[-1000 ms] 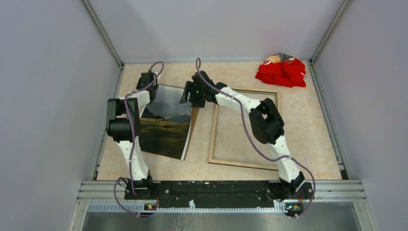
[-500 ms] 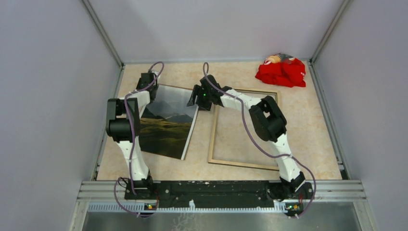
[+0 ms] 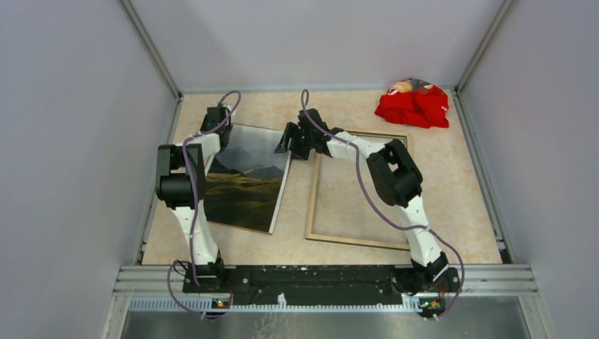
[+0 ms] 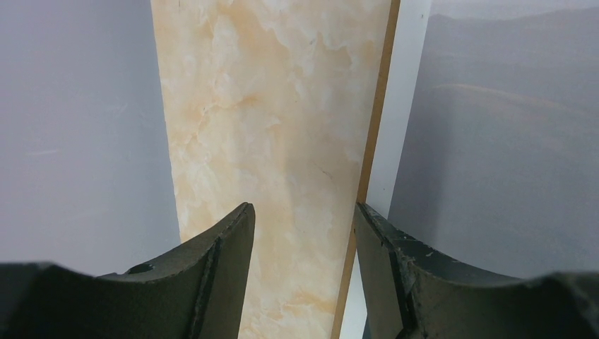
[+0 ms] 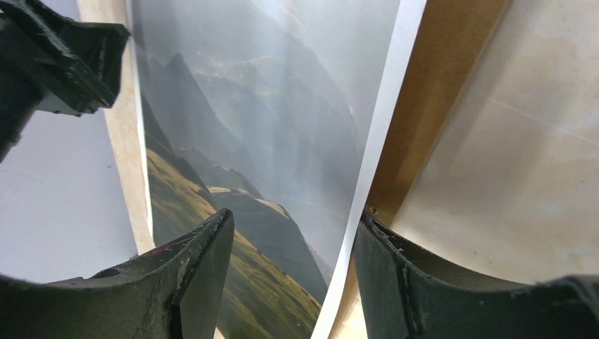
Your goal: Put the photo into the frame
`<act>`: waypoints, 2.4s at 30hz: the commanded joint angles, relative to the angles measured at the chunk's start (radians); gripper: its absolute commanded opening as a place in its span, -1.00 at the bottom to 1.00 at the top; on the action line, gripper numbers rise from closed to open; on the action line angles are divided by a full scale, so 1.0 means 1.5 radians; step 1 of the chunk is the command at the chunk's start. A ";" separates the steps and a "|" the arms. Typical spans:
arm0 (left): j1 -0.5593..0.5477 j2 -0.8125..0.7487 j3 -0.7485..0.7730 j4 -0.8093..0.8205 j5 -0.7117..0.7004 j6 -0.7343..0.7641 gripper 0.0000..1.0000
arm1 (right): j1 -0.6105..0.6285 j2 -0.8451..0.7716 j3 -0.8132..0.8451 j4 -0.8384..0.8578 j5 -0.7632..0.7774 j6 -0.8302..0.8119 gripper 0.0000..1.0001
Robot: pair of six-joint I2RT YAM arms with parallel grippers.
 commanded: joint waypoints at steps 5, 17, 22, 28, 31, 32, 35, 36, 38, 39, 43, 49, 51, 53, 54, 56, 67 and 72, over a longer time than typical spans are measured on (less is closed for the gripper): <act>0.001 -0.004 -0.021 -0.053 0.024 -0.001 0.22 | -0.007 0.006 -0.036 0.163 -0.073 0.044 -0.03; 0.022 -0.019 0.051 -0.155 0.063 -0.030 0.76 | -0.009 -0.041 -0.031 0.136 -0.066 0.025 -1.00; 0.041 -0.053 0.119 -0.252 0.121 -0.040 0.97 | -0.011 -0.146 0.006 0.005 -0.074 -0.059 -1.00; 0.042 -0.101 0.118 -0.309 0.172 -0.034 0.97 | -0.033 -0.352 -0.017 -0.250 0.001 -0.178 -1.00; 0.041 -0.115 0.099 -0.313 0.178 -0.028 0.97 | -0.068 -0.464 -0.057 -0.372 0.033 -0.208 -1.00; 0.040 -0.118 0.091 -0.314 0.182 -0.026 0.97 | -0.079 -0.505 -0.065 -0.411 0.054 -0.219 -1.00; 0.040 -0.128 0.068 -0.313 0.193 -0.026 0.97 | -0.092 -0.621 -0.045 -0.548 0.168 -0.269 -1.00; 0.040 -0.130 0.063 -0.312 0.198 -0.026 0.97 | -0.093 -0.648 -0.025 -0.596 0.211 -0.279 -1.00; 0.037 -0.134 0.059 -0.313 0.206 -0.029 0.97 | -0.093 -0.674 0.043 -0.695 0.277 -0.287 -1.00; 0.035 -0.135 0.058 -0.314 0.208 -0.030 0.97 | -0.092 -0.677 0.086 -0.741 0.298 -0.288 -1.00; 0.028 -0.141 0.054 -0.314 0.213 -0.034 0.97 | -0.090 -0.641 0.204 -0.880 0.370 -0.291 -1.00; 0.024 -0.147 0.034 -0.306 0.206 -0.037 0.97 | 0.014 -0.518 0.256 -0.895 0.438 -0.275 -1.00; 0.024 -0.148 0.027 -0.301 0.200 -0.037 0.97 | 0.057 -0.451 0.253 -0.895 0.462 -0.267 -1.00; 0.024 -0.152 0.021 -0.297 0.195 -0.035 0.97 | 0.094 -0.384 0.247 -0.893 0.488 -0.260 -1.00; 0.024 -0.154 0.017 -0.291 0.189 -0.036 0.97 | 0.106 -0.353 0.245 -0.893 0.502 -0.258 -1.00; 0.024 -0.159 0.013 -0.283 0.181 -0.036 0.97 | 0.122 -0.280 0.256 -0.892 0.509 -0.251 -1.00; 0.023 -0.165 0.000 -0.272 0.179 -0.041 0.97 | 0.128 -0.143 0.301 -0.728 0.438 -0.123 -1.00; 0.023 -0.170 -0.019 -0.258 0.172 -0.033 0.97 | 0.105 -0.093 0.340 -0.710 0.424 -0.013 -1.00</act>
